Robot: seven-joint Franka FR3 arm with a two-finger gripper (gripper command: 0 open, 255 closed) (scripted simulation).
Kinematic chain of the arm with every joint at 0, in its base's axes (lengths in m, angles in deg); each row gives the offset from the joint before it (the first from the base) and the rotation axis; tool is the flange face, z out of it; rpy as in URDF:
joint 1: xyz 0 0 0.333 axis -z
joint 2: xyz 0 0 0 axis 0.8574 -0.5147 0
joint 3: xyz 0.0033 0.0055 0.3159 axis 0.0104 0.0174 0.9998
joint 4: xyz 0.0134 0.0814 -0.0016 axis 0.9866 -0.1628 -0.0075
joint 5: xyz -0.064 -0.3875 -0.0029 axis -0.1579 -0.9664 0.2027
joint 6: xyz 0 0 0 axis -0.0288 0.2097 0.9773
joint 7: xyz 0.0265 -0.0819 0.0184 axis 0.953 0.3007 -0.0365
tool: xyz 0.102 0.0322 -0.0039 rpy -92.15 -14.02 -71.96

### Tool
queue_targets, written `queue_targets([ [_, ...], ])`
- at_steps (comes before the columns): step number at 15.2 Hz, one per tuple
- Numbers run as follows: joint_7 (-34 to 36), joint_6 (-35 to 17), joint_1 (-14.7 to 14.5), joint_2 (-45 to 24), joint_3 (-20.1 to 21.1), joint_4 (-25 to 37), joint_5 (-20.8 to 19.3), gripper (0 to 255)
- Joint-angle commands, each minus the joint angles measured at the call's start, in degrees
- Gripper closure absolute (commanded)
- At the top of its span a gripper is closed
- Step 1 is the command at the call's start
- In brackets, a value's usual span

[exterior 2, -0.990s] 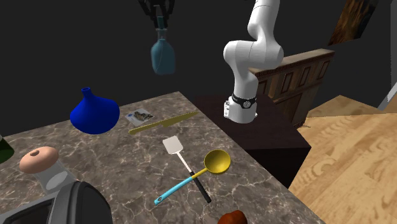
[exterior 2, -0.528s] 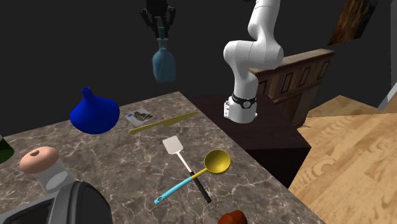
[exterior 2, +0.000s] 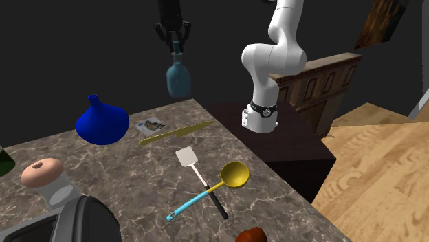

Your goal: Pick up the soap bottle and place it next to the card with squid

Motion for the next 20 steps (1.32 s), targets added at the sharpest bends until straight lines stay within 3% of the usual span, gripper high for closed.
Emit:
queue_targets([
  [1,0.17,-1.46,0.15,0.17,-0.57,-1.54,-0.47,255],
  [20,1.26,-15.22,0.59,-1.16,-7.63,-13.34,-5.29,255],
])
